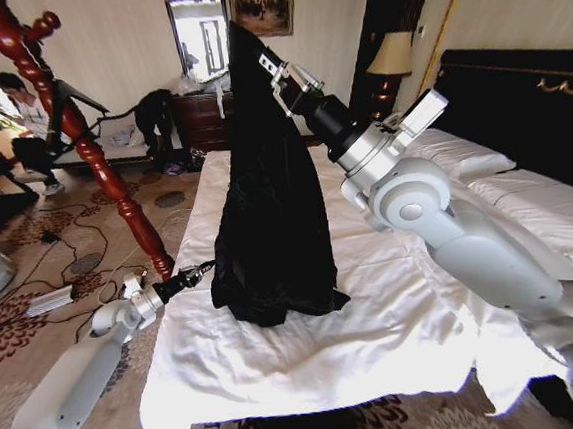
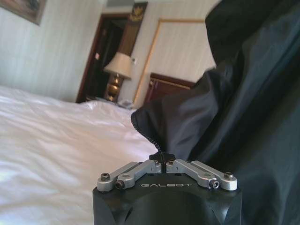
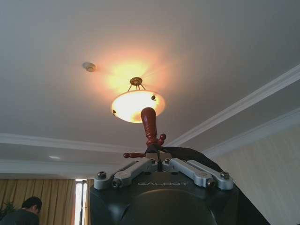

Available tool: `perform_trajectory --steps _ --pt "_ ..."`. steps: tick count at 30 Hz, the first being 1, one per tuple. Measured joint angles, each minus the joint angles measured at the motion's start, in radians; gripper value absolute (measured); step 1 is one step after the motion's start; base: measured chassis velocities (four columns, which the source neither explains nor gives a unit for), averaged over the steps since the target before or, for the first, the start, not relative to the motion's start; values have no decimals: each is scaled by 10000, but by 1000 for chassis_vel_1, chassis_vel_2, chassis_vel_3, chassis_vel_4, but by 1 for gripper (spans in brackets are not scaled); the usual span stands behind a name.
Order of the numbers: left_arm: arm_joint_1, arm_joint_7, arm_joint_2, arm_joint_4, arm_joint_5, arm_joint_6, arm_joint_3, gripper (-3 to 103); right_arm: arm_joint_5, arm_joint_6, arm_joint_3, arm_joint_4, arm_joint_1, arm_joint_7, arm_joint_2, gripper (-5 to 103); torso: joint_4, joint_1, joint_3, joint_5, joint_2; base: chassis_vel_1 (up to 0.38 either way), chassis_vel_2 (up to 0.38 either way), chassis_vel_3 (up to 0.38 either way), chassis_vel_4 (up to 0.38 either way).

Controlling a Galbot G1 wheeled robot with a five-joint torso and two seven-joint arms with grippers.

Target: Pick up the clothes from the bed and hang them on the clothes hanger.

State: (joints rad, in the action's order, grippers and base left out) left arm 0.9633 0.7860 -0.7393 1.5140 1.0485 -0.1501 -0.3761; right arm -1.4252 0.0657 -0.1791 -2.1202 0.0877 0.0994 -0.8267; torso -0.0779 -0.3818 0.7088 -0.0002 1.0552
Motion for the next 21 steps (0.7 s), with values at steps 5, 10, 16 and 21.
perform_trajectory --steps 5,10,16,21 --pt "420 -1041 116 691 1041 0 -1400 0 204 82 97 187 207 29 115 0 2 2 -1 0 1 0 0 0 0" --pt "-874 -2532 585 600 2270 15 -1541 0 288 166 367 600 295 282 372 0 -1 1 1 -2 0 0 0 0 0" --pt "-4375 -4525 1711 278 3916 49 -513 0 158 165 669 1531 -168 362 411 0 5 -3 2 0 -1 0 0 0 0" --pt "-5623 -4914 2836 1428 5207 62 -529 0 136 142 1005 1892 -427 366 422 0 0 -3 2 3 -1 0 0 0 0"
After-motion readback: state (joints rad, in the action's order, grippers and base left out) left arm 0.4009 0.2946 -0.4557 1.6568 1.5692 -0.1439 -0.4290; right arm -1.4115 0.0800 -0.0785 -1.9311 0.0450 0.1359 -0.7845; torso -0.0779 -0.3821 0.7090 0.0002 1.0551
